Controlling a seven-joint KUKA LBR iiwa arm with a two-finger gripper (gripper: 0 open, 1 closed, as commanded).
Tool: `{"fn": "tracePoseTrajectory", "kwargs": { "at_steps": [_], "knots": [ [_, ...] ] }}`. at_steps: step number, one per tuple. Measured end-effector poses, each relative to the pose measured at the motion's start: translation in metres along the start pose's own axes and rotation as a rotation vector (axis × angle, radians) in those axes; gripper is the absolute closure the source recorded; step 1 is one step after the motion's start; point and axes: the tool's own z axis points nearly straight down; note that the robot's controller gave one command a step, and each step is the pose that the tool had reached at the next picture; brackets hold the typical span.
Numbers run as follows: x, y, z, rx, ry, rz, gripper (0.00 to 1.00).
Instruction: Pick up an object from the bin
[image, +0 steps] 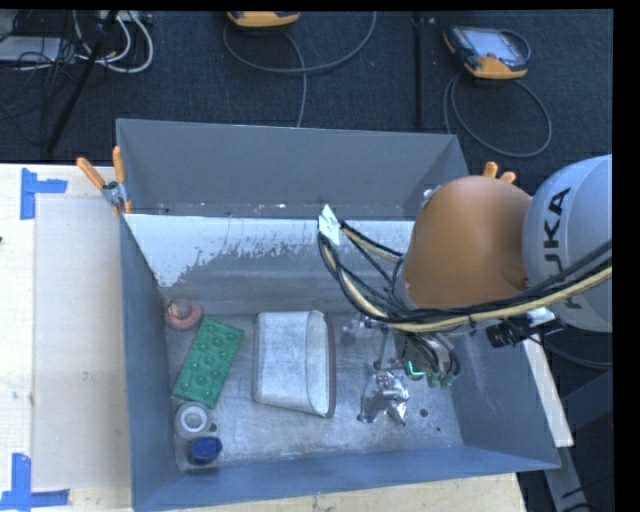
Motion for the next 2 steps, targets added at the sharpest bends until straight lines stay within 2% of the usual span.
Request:
{"fn": "tracePoseTrajectory", "kwargs": {
  "at_steps": [1,2],
  "knots": [
    [0.008,-0.098,0.065,0.002,-0.003,-0.212,0.0],
    [-0.011,-0.102,0.143,0.001,-0.013,-0.214,0.0]
  ]
}}
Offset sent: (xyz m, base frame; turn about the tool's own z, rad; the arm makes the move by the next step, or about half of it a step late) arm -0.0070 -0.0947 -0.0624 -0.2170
